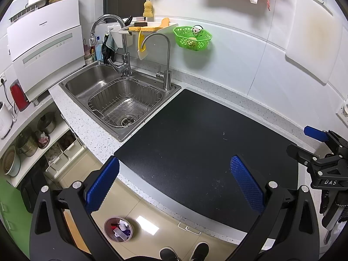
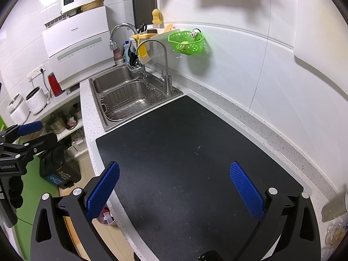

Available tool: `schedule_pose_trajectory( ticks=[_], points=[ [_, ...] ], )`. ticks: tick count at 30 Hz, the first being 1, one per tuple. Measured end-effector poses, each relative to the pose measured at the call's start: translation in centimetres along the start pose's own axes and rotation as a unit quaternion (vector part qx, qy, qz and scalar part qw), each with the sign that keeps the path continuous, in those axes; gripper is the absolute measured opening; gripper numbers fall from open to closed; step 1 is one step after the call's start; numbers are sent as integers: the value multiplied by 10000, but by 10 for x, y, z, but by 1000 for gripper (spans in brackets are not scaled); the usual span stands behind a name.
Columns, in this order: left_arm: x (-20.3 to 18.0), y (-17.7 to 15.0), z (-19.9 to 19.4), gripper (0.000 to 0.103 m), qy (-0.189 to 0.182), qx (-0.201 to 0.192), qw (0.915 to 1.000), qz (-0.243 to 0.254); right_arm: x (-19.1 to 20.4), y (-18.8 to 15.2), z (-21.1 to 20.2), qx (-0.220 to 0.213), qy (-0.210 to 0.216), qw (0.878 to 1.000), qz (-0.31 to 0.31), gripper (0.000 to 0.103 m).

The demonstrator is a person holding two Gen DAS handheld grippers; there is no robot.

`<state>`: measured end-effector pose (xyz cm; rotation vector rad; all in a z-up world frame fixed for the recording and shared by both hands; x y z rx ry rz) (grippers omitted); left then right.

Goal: Collect trash

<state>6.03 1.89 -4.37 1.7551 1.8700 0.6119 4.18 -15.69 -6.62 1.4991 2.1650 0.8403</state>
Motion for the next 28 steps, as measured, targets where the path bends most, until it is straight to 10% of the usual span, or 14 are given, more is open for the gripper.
schedule_pose_trajectory(
  ticks=[28],
  points=[
    [5, 4, 12, 100, 64, 88, 9997, -220, -1, 0, 1, 4, 21, 10000, 11, 97]
  ],
)
Point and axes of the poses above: each gripper's, at about its wrist camera, not at the fingertips, and z roughly the way its jaws point, x to its left, y to its top, the point moved 8 cm from there along z, roughly the way its jaws point, and after that the axes turned 4 degrees about x, right-handed, at the moved point
